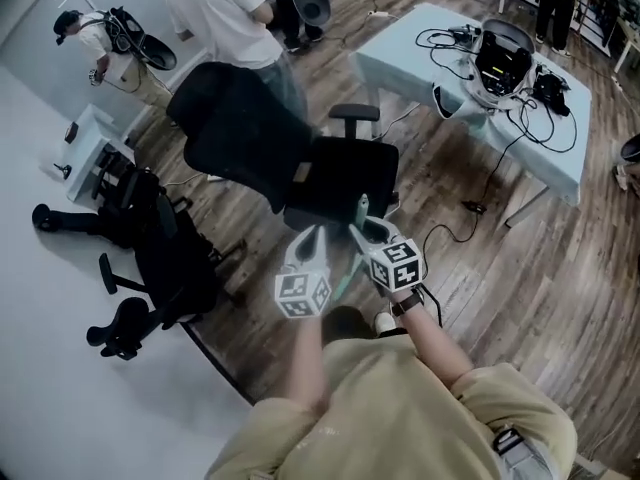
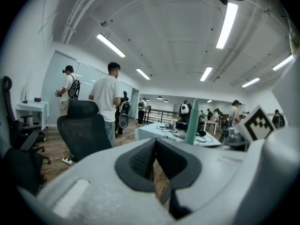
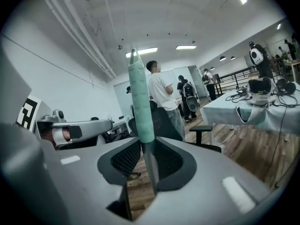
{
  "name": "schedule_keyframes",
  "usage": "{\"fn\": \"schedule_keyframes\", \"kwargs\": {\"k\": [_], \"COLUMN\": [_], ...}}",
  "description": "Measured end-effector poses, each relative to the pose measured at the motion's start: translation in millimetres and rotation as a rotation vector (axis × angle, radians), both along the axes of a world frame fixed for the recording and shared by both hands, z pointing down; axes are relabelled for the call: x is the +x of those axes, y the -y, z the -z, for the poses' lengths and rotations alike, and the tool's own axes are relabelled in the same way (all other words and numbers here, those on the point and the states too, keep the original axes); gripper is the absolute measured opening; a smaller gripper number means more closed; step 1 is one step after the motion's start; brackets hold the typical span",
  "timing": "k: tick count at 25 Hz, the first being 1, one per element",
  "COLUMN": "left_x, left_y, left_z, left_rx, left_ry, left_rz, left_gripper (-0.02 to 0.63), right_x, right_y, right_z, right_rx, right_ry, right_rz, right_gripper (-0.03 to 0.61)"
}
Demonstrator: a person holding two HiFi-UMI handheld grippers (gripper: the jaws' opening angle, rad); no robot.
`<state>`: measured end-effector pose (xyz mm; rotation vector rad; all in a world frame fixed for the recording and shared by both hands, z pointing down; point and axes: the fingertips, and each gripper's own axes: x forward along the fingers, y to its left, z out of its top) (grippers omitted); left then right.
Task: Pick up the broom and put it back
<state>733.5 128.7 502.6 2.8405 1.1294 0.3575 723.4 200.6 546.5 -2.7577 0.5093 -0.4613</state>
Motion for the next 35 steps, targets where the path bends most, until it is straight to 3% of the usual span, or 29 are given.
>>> {"fn": "schedule_keyframes", "kwargs": {"k": [6, 15, 24, 35], "left_x": [21, 47, 79, 112], "left_y": [19, 35, 51, 44], "left_z": [-48, -136, -220, -280], "left_rx": [0.032, 0.071, 0.074, 0.083], "left_ry": [0.1, 0.263, 0.39, 0.456], "left_rz": [0.035, 0.011, -0.027, -0.108], "left_gripper": [0.002, 0.002, 0.002, 0.002], "right_x": [12, 18, 49, 138], "right_y": [9, 28, 21, 15], "right_z": [-77, -215, -352, -417], "right_rx": [-0.025, -0.055, -0.018, 0.008], "right_ry": [0.15, 0.425, 0.632, 0.631], "right_rz": [0.015, 0.006, -0.133, -0.125], "right_gripper": [0.101, 0.124, 0.113, 0.109]}}
